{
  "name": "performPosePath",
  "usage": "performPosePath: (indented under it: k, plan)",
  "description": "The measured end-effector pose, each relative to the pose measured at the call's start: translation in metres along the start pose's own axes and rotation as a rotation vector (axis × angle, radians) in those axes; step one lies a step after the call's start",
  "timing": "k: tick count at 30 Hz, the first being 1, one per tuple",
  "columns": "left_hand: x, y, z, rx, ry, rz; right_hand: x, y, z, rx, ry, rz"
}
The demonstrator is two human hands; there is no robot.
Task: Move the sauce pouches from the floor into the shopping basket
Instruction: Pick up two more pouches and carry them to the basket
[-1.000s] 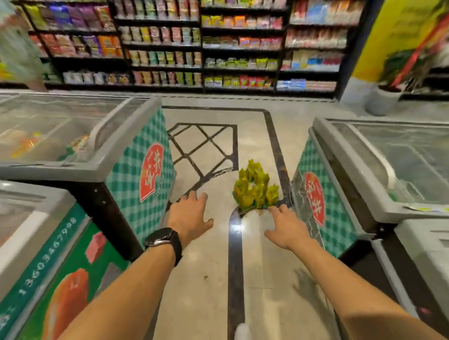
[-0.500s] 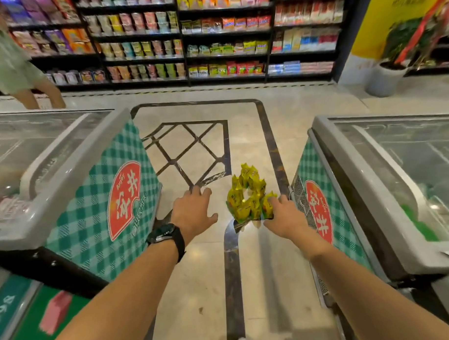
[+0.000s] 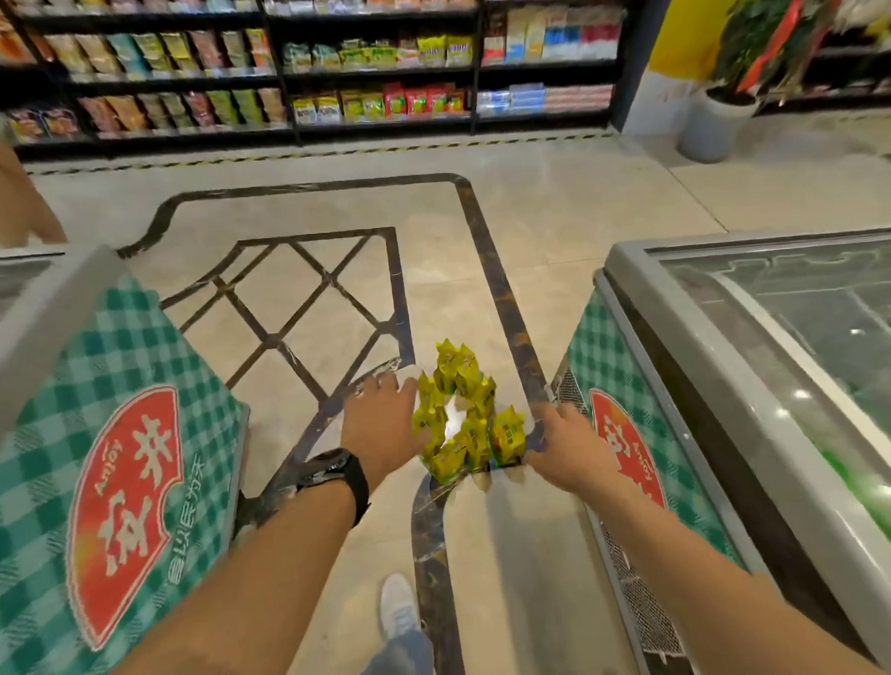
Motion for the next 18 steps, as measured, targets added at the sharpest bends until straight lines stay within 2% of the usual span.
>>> performPosePath:
  k: [6, 13, 18]
  plan:
    - [0.091, 0.099, 0.005, -0.071, -0.020, 0.174, 0.101, 0.062, -0.017, 0.130, 0.083, 0.054]
    - [0.185, 0.284, -0.021, -0.032, -0.010, 0.322, 0.236, 0.224, -0.095, 0.190, 0.166, 0.228]
    - [0.244, 0.426, -0.047, -0.098, -0.062, 0.342, 0.338, 0.328, -0.151, 0.184, 0.160, 0.180]
Point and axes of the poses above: each hand's wrist, its own x-axis towards the middle knuckle, its own y-axis out of the palm, z = x × y, the point moved 9 cm from there along x, towards the middle knuckle, and after that the axes turned 3 degrees about x, right-handed, at the moved point
